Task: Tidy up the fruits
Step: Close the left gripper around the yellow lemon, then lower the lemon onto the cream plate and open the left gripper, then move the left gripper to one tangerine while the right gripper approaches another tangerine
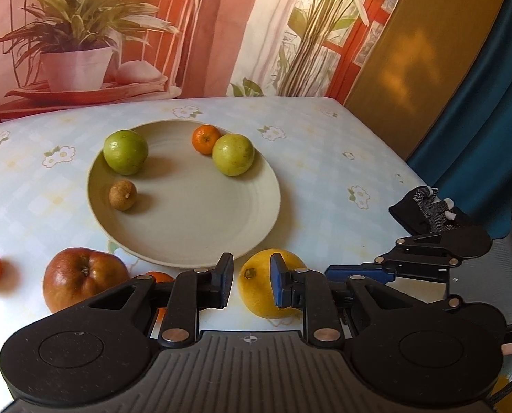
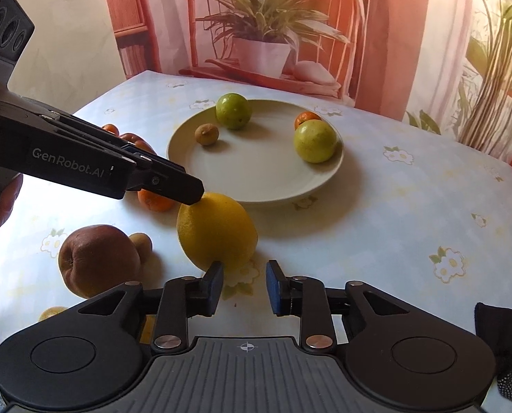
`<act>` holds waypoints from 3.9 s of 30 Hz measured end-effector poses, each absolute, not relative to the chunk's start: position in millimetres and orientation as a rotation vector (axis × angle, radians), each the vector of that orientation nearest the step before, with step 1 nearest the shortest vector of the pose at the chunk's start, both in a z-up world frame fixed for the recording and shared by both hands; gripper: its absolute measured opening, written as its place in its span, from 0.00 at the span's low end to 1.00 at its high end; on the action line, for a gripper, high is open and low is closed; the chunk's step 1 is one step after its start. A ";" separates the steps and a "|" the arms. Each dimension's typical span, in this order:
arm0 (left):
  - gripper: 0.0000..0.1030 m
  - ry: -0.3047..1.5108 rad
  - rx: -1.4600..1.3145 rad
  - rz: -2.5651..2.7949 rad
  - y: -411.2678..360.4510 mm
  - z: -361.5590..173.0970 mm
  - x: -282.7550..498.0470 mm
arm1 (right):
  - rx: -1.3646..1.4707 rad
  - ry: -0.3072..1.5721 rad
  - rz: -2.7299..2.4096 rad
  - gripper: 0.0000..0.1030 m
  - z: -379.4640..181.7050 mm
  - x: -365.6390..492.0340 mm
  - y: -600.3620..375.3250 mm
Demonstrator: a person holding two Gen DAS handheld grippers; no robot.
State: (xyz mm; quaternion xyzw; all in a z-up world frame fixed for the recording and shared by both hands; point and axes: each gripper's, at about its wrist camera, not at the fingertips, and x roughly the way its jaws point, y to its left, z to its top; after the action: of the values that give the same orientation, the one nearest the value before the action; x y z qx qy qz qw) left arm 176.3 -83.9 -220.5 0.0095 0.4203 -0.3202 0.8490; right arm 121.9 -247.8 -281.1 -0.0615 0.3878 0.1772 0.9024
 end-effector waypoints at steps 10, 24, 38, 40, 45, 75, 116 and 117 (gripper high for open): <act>0.25 0.903 -0.006 -0.717 -103.1 -224.2 177.6 | -0.130 0.802 0.384 0.41 -289.8 122.7 -246.2; 0.38 0.971 -0.113 -0.756 -96.4 -238.4 187.6 | -0.095 0.756 0.409 0.41 -294.8 125.5 -246.5; 0.39 0.938 -0.127 -0.771 -100.5 -229.8 190.3 | -0.082 0.726 0.397 0.41 -277.6 129.3 -251.7; 0.39 0.919 -0.132 -0.772 -101.8 -223.7 191.8 | -0.090 0.713 0.394 0.41 -270.5 132.6 -253.8; 0.39 0.881 -0.126 -0.760 -108.3 -209.7 204.1 | -0.112 0.700 0.391 0.41 -256.4 153.0 -257.5; 0.37 0.975 -0.247 -0.671 -113.4 -236.5 274.1 | -0.118 0.820 0.287 0.40 -272.2 229.5 -252.1; 0.39 0.733 -0.043 -0.276 97.3 -205.0 187.1 | -0.185 0.846 0.462 0.30 -270.3 186.4 -140.6; 0.39 0.731 -0.043 -0.272 98.7 -205.6 185.9 | -0.187 0.853 0.462 0.30 -271.4 187.3 -138.9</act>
State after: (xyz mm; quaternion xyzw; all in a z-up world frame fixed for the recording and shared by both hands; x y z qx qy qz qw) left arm 185.9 98.7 -205.6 -0.0209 0.3563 -0.1327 0.9246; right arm 187.3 -138.9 -271.4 -0.0898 0.4094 0.2216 0.8805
